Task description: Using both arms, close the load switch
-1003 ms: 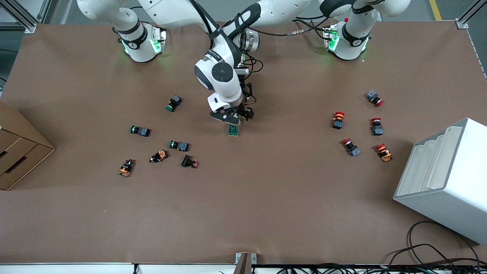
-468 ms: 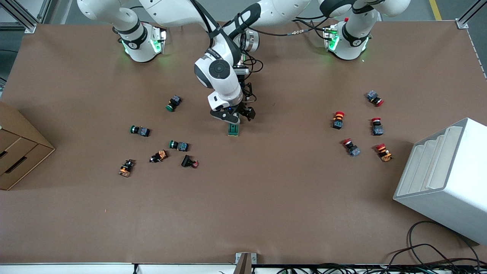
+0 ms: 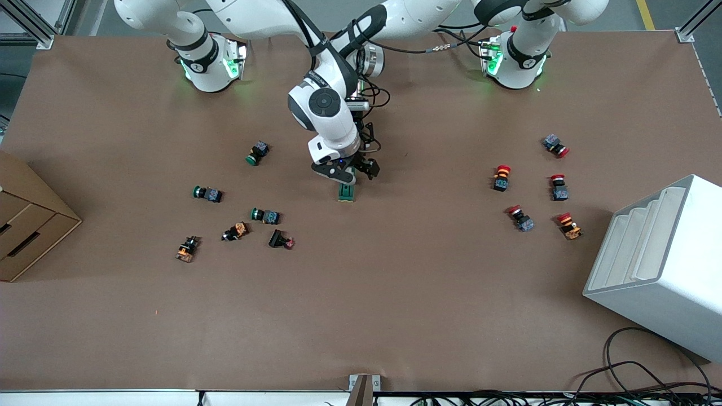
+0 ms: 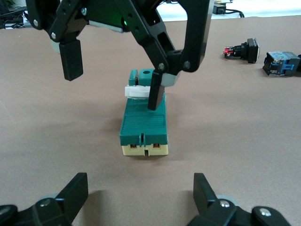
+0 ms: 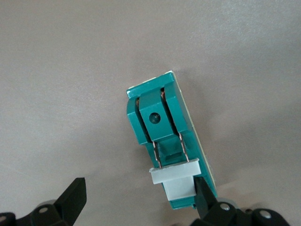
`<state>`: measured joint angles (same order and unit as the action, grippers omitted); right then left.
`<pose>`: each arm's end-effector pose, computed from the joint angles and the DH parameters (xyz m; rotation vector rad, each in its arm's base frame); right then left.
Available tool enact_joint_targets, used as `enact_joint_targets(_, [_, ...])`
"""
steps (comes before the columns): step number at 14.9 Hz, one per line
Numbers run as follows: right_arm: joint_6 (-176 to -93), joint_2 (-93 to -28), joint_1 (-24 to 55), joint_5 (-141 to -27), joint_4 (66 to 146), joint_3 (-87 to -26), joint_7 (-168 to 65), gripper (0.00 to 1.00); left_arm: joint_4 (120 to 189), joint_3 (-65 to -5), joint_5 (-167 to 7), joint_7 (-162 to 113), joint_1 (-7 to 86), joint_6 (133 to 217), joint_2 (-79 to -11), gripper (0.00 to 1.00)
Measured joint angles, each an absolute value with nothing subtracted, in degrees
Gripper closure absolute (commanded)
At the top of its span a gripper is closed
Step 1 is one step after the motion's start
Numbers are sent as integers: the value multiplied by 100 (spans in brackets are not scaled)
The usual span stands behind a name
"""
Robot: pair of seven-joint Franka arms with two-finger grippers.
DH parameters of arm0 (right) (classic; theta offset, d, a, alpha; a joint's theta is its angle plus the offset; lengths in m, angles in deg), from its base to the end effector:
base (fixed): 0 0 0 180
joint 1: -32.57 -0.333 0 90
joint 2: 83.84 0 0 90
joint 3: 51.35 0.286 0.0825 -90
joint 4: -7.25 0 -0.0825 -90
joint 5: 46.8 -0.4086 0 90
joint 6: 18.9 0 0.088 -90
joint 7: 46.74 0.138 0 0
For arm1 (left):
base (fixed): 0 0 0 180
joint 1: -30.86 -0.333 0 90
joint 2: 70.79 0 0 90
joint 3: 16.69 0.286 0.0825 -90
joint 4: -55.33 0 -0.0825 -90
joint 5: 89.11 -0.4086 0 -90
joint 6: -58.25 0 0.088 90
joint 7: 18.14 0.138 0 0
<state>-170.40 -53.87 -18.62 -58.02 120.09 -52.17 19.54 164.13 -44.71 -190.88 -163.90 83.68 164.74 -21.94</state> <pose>0.4067 0.4873 0.1407 -2.8890 0.6466 0.0072 0.1762 -0.5607 0.0241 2.7047 -0.0867 1.5812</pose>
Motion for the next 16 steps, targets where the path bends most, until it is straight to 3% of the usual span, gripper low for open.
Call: enact_joint_targets(16, [-17020,-5301,-1666,-5822,11371,-5302,2053,0,16411,-4471,-19088,-16390,8368,16474,-2194,1])
